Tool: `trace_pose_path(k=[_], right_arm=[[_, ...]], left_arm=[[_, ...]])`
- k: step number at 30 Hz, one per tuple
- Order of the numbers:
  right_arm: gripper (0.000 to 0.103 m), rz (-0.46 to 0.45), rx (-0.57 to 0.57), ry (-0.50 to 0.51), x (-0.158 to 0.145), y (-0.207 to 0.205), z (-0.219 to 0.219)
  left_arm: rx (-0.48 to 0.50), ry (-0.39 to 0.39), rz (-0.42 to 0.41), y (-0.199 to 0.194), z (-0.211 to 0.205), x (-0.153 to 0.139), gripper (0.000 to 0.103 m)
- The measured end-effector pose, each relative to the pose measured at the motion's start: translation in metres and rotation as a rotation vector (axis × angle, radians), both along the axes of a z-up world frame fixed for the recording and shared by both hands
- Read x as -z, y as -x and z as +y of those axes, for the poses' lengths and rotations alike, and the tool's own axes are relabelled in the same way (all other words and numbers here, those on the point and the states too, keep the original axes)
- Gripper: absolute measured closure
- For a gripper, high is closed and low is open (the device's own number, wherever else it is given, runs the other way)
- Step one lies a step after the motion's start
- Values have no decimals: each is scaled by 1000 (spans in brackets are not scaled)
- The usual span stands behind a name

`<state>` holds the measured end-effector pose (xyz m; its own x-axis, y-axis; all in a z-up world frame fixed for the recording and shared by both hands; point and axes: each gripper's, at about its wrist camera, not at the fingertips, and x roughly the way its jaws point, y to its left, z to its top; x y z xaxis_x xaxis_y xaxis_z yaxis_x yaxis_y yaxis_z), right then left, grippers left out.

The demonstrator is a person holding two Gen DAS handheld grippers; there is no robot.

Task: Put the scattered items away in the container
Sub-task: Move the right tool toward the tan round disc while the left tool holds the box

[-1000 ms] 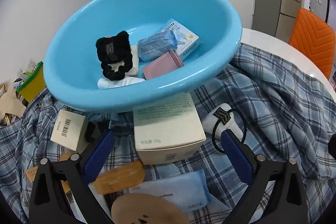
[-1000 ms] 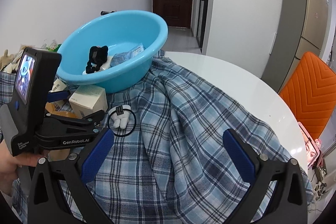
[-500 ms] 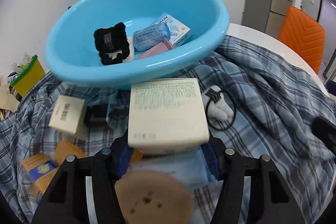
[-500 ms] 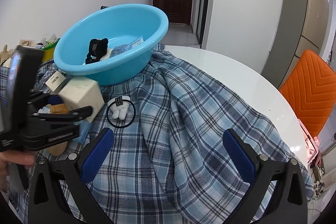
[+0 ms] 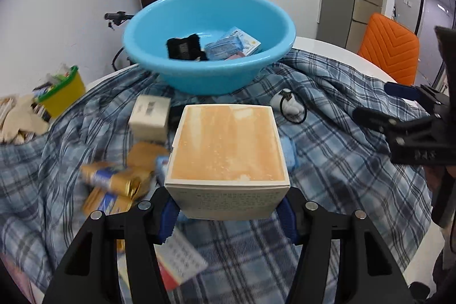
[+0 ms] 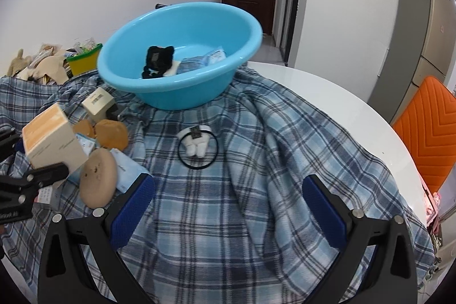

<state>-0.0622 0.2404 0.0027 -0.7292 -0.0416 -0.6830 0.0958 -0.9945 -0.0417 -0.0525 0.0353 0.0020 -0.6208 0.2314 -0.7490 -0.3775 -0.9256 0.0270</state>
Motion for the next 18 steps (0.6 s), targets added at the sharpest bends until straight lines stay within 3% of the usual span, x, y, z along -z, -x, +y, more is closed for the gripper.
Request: trace_pose_path(k=[6,8,9,18], right_arm=[[0,-16,-36,-18,4,-1,-17],[0,-16,-44,-26,4,-2,-20],[0,-16,-45,-30,4,-3,-21],[0,-27,-6,-28,7,-4,-7]], left_arm=[[-73,35,70,-9,-7,26,39],[-86,52,117,-10,-5,30,23],[-98,44,126,-10,-6,31,23],[-118,31,105,0,-3,47,19]])
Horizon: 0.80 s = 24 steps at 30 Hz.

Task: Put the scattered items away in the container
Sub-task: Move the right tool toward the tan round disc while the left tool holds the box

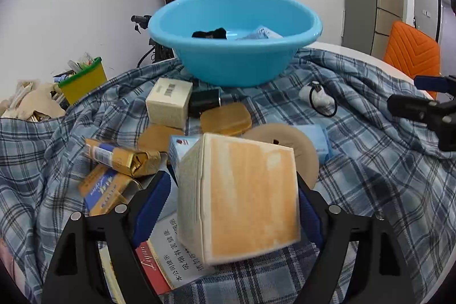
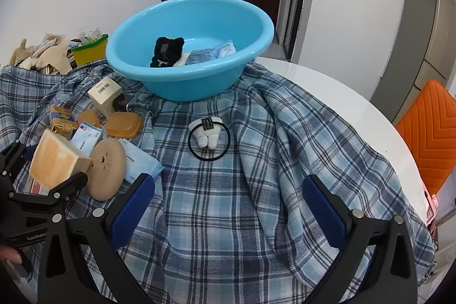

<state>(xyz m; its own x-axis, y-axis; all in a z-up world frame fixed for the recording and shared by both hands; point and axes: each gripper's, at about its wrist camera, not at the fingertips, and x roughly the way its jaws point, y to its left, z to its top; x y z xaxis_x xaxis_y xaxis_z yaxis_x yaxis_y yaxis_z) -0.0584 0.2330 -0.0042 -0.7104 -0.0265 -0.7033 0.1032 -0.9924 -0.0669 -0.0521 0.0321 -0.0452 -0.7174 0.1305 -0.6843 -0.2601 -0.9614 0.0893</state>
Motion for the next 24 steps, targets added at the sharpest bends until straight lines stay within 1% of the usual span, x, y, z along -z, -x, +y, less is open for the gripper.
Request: trace_pose_path(k=[1,4,8,12,13,15,18,20,22,24], right_arm=[[0,0,0,-4,0,0,0],[0,-4,-7,-9,1,0,-2],[0,6,-60,2,0,-1,-13],[0,-8,-143,3,4,-2,-34],[0,-16,-161,3,6,-2,-41],[0,-29,-200,-2,11,-2,-55],[0,-60,-250,-12,21,1,-78],[0,-70,-275,-17,27,3,-91],[0,-74,-293,-50,33,5,-107],[0,-66,-305,-100,38,6,-120]], left_arm=[[1,-3,-7,0,0,2,24],[-11,-24,2,-3,-4,0,24],[-12,-45,41,-12,-11,-18,24],[-44,28,61,-20,-17,-36,24],[-48,31,62,-20,-20,-39,24],[-54,21,55,-22,-29,-44,24],[-50,0,27,-23,-40,-44,24],[-72,-10,23,-23,-48,-42,24],[-84,-21,16,-24,-54,-40,24],[-95,-48,17,-25,-59,-41,24]])
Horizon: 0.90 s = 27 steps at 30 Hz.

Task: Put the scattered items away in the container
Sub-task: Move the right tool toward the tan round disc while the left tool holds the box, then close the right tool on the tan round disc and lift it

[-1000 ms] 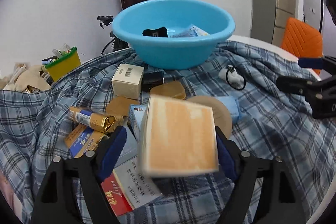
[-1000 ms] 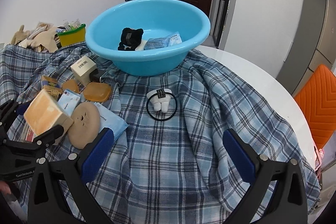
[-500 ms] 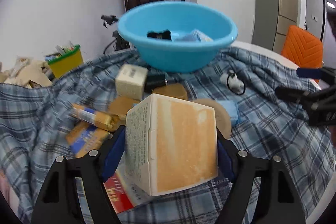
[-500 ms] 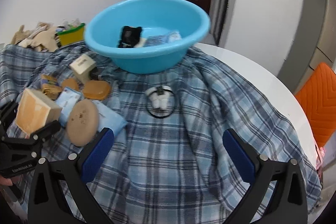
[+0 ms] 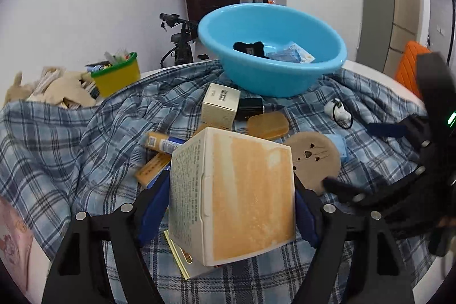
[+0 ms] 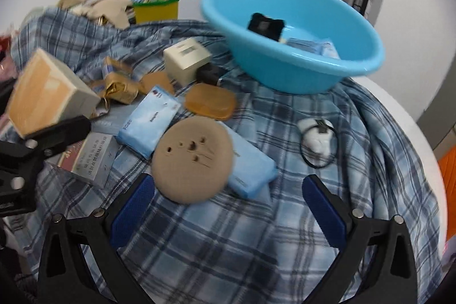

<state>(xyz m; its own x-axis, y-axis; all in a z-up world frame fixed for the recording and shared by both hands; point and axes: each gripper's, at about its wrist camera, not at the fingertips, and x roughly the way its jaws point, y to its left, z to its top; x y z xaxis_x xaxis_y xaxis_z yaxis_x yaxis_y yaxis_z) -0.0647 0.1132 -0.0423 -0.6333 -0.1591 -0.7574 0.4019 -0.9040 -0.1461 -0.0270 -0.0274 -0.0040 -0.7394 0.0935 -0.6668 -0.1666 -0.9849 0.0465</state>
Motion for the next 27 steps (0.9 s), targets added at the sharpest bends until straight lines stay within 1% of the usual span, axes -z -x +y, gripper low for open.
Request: trace_pose_path(k=[3,5,9,17,18,19,20,23,27], right_arm=[[0,10,-28,-77,8,2,-18],[0,1,-41,-122,14,4,-25],[0,-19,-65,-190,24,8,-36],[0,-16,-71,-226,26,12,-45],[2,-17,-71,-225,25,11,-46],[8,-24,-73,-211,24,10,-46],[24,-47,-80,-179,23,10,-45],[26,-87,-38,-110,20,13,-38],[27,-84,-26,-60,13,10,-29]], left_arm=[[-4,-4,10,-1,-4,-2,24],[-7,1,12,-2,-6,-3,24],[-3,-21,-7,-1,-11,-1,24],[-3,-24,-21,-2,-15,5,24],[-2,-24,-24,-2,-15,6,24],[-2,-24,-25,-2,-15,6,24],[-2,-25,-26,-2,-15,6,24],[-1,-21,-30,-2,-15,7,24],[11,-18,-31,-4,-10,7,24]])
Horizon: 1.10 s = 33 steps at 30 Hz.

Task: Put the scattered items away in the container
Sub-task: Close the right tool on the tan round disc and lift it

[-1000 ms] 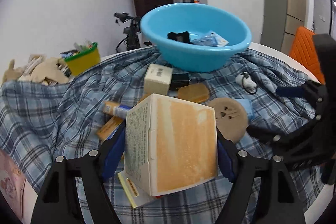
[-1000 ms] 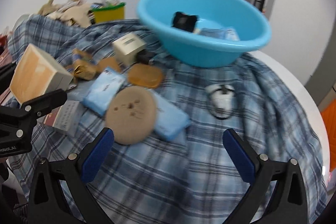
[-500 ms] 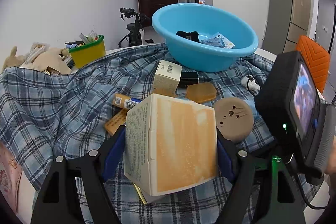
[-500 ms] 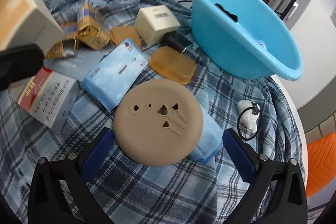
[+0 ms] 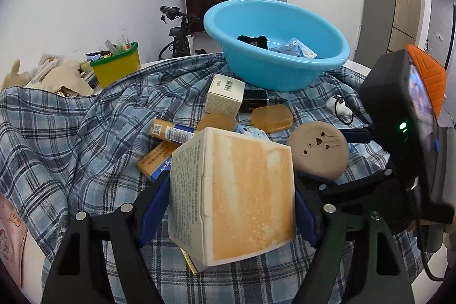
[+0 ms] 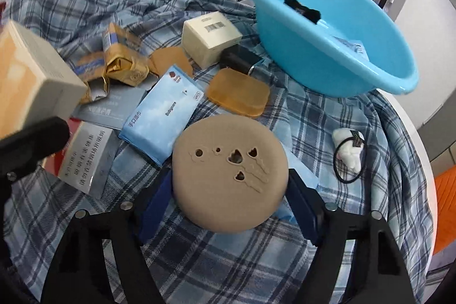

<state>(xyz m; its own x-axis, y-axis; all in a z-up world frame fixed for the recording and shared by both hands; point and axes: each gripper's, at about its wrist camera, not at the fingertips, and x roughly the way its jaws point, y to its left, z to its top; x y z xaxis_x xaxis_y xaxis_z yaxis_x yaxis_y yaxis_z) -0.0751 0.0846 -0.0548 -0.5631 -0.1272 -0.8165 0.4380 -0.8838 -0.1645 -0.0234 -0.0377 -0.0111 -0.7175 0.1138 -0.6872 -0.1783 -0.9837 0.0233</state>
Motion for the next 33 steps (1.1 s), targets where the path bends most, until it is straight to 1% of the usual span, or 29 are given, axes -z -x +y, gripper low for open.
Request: trace_pose_path(k=[7,16,21,25,33], right_arm=[[27,35,56,59,-20,-10,29],[27,26,120,200,-35,-26,70],[27,83,164,216,-41,-37,80],[27,86,184,238,-40,-41,88],[27,110,221,259,-43,-47,99]], left_arm=[[18,-6,-4,-1,10,-1,24],[41,10,7,-6,26,-5,24],[49,19,21,-8,34,-8,24],[50,30,28,-10,42,-9,24],[47,3,30,-10,47,-13,24]])
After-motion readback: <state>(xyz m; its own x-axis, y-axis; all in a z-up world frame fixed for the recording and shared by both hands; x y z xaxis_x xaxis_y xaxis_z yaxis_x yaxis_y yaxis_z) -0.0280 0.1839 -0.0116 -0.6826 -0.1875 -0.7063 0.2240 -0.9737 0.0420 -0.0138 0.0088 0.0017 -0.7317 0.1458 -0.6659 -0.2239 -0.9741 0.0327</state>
